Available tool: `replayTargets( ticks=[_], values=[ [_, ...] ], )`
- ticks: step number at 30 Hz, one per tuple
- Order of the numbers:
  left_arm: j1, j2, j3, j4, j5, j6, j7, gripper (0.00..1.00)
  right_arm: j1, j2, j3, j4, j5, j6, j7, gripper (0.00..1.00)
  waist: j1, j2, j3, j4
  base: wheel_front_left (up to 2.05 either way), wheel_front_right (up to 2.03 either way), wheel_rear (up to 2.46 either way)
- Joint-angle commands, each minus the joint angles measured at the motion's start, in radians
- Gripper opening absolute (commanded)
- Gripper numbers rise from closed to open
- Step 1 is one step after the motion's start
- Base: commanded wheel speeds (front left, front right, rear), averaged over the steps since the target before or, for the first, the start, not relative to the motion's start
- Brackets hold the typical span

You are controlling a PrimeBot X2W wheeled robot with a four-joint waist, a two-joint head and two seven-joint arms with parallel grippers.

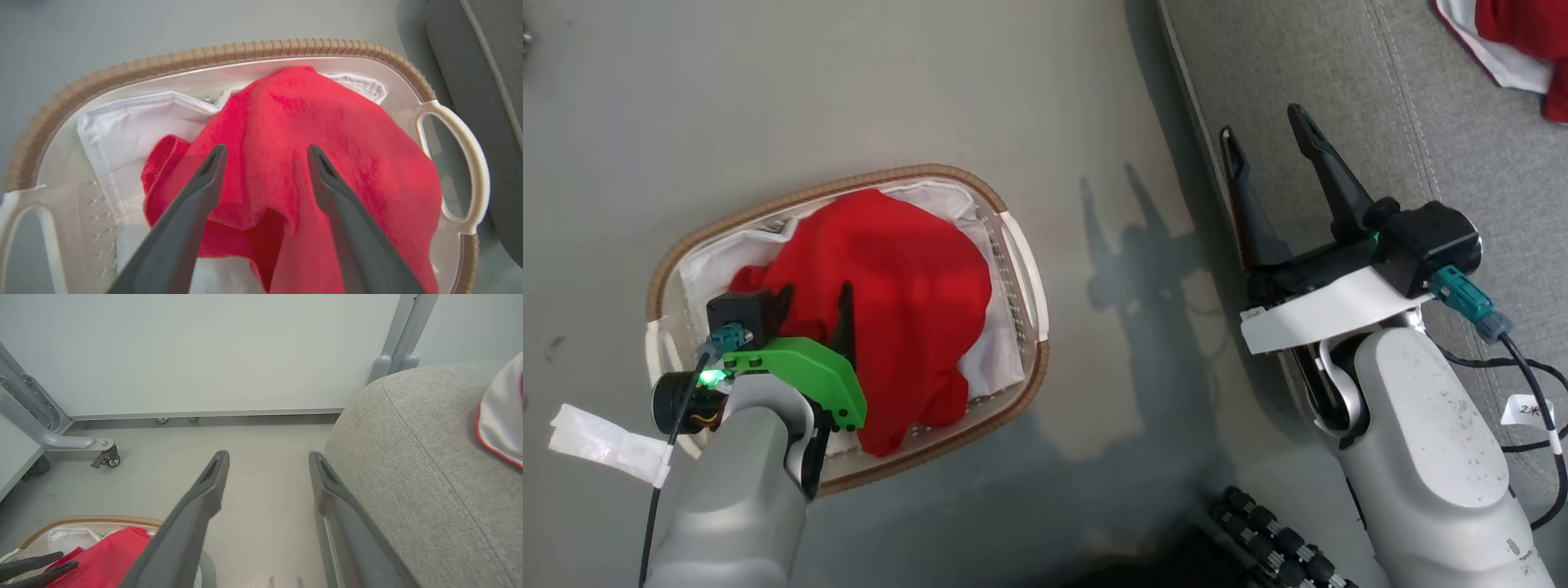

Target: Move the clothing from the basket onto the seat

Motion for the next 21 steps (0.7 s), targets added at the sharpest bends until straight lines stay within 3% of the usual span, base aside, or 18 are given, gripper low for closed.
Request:
replayTargets(
  ticks=[1, 11, 12, 13, 14, 21],
  values=[
    [-0.024, 0.018, -0.015, 0.016, -0.019, -0.003, 0.0, 1.0, -0.009, -0.002, 0.002, -0.009, 0.007, -0.001, 0.0, 1.0, 0.0, 0.0, 0.043, -0.035, 0.0, 0.0, 0.0],
    [-0.051, 0.047, -0.178, 0.059, -0.166, -0.003, 0.046, 1.0, -0.022, -0.002, 0.007, -0.027, -0.003, -0.001, 0.0, 1.0, 0.0, 0.0, 0.07, -0.041, 0.0, 0.0, 0.0],
    [-0.051, 0.05, -0.195, 0.059, -0.172, -0.003, 0.044, 0.61, -0.022, -0.002, 0.006, -0.024, -0.004, -0.001, 0.0, 1.0, 0.0, 0.0, 0.069, -0.039, 0.0, 0.0, 0.0],
    [-0.049, 0.051, -0.213, 0.058, -0.18, -0.003, 0.04, 0.13, -0.021, -0.002, 0.006, -0.018, -0.008, -0.001, 0.0, 1.0, 0.0, 0.0, 0.064, -0.036, 0.0, 0.0, 0.0],
    [-0.045, 0.051, -0.226, 0.059, -0.188, -0.003, 0.037, 0.0, -0.02, -0.002, 0.006, -0.015, -0.01, -0.001, 0.0, 1.0, 0.0, 0.0, 0.058, -0.034, 0.0, 0.0, 0.0],
    [0.009, 0.042, -0.296, 0.062, -0.245, -0.003, 0.006, 0.0, -0.001, -0.002, 0.014, 0.019, -0.017, -0.001, 0.0, 1.0, 0.0, 0.0, -0.03, -0.01, 0.0, 0.0, 0.0]
  ],
)
